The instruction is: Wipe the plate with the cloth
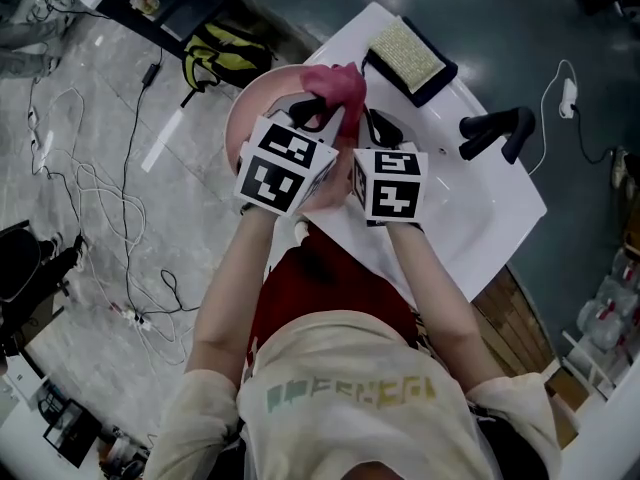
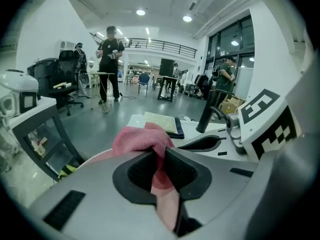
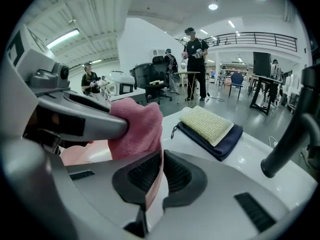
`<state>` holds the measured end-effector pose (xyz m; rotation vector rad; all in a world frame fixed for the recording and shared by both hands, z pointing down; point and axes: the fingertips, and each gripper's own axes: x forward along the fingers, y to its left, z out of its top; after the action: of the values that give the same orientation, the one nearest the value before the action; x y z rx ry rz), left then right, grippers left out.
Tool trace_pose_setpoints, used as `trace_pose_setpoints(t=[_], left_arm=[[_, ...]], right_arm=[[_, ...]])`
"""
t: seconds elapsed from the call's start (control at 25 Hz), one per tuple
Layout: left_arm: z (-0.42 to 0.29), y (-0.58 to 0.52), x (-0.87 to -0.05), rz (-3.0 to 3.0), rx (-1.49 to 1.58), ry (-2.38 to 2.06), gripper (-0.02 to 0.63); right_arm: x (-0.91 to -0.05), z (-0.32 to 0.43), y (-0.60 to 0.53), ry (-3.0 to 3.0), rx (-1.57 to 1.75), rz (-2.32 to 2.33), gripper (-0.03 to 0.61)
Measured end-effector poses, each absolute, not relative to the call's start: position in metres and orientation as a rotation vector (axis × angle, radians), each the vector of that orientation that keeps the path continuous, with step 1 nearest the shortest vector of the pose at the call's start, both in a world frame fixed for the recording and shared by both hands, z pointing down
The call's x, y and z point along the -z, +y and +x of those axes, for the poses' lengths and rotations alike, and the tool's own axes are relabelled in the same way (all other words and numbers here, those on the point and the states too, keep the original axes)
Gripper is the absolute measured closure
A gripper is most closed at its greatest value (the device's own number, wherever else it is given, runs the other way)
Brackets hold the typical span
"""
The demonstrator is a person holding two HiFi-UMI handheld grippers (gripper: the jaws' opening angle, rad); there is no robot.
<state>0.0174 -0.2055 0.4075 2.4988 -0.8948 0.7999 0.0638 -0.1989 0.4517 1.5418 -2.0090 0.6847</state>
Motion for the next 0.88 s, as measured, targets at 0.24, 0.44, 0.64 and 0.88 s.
trace_pose_setpoints(t=[0.24, 0.44, 0.64, 0.88], left_arm=[[0.024, -0.21, -0.432, 2.468, -0.932, -0.888, 0.554], [0.008, -0.22, -0.445, 2.418, -0.987, -0.948, 0.554], [-0.012, -0.226, -0.447, 2.374, -1.0, -1.019, 0.554], [-0.038, -0.231, -0.447, 2.326, -1.037, -1.104, 0.554]], right_arm=[[-0.453, 0.064, -0.202, -2.012, -0.682, 1.541, 0.537], [-0.453, 0.064, -0.204, -2.017, -0.672, 1.539, 0.537], [-0.453, 0.063, -0.205, -2.022, -0.67, 1.53, 0.537], [-0.454, 0.064, -0.205, -2.013, -0.646, 1.528, 0.537]])
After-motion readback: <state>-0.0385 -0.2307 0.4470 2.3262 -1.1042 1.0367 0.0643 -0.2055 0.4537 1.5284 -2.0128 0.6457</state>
